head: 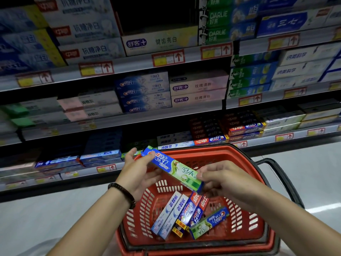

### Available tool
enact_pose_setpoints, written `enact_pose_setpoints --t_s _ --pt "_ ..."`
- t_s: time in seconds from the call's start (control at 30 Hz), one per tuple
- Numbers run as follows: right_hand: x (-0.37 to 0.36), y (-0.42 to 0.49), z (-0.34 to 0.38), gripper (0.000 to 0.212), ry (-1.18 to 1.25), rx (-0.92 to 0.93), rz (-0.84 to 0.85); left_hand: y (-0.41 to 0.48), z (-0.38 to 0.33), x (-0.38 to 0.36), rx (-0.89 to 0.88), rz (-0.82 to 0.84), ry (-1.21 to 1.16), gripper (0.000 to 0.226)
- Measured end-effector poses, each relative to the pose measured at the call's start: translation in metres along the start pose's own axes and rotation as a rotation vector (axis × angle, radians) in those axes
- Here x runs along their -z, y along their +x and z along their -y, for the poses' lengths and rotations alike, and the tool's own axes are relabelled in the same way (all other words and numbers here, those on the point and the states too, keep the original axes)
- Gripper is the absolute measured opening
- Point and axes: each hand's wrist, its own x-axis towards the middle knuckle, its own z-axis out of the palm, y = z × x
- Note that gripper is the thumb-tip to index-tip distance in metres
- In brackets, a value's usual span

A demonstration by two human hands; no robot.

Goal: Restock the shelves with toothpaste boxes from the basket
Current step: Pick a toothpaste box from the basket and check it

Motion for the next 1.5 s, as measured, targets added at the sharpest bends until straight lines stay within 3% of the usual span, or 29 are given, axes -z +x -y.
enact_pose_setpoints --t_s 0.23,0.4,0.53,0.9,1.1,1.33,1.5 --pt "0.004 0.001 0.000 0.018 0.051 -0.006 -0.015 0.002 0.002 0.006 -0.018 -0.047 -0.047 0.039" --pt "0.005 0.004 0.002 0.020 0.134 -0.003 -0.075 0.000 0.002 0.009 -0.034 -0.056 -0.090 0.029" --pt "0.002 0.006 0.005 0.043 0.255 -0.008 -0.122 -0.002 -0.004 0.012 -0.046 -0.050 -0.151 0.024" --pt "-0.013 0.016 0.006 0.016 0.284 0.007 -0.266 -0.005 -0.006 0.018 -0.126 -0.116 -0.260 0.030" --pt "-0.019 0.025 0.006 0.011 0.347 0.047 -0.350 -0.005 -0.008 0.018 -0.131 -0.123 -0.262 0.011" --pt "-0.016 0.038 0.008 0.012 0.361 0.118 -0.488 -0.001 -0.010 0.026 -0.189 -0.181 -0.114 0.006" --pt "-0.013 0.039 0.012 0.009 0.360 0.158 -0.575 0.005 -0.014 0.026 -0.343 -0.264 0.198 0.005"
